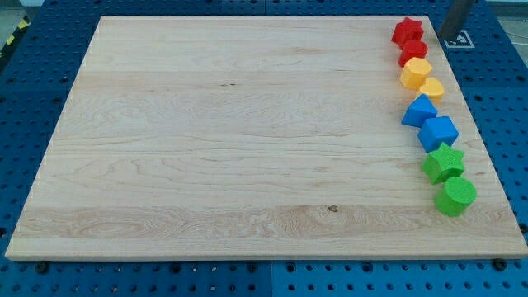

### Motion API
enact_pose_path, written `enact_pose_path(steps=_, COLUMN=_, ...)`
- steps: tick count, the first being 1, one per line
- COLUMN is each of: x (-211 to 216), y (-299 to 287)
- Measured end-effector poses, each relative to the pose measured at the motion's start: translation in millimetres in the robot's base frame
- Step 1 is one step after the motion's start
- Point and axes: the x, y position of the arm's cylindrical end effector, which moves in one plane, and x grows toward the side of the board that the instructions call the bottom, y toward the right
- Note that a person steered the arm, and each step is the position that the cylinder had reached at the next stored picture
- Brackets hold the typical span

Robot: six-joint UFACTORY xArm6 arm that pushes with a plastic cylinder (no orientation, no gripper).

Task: Separate the red star from red circle

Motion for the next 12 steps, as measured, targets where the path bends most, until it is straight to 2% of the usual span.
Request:
enact_pose_path(steps=7, x=0, y=-124)
enact_pose_path(steps=12, x=0, y=-164)
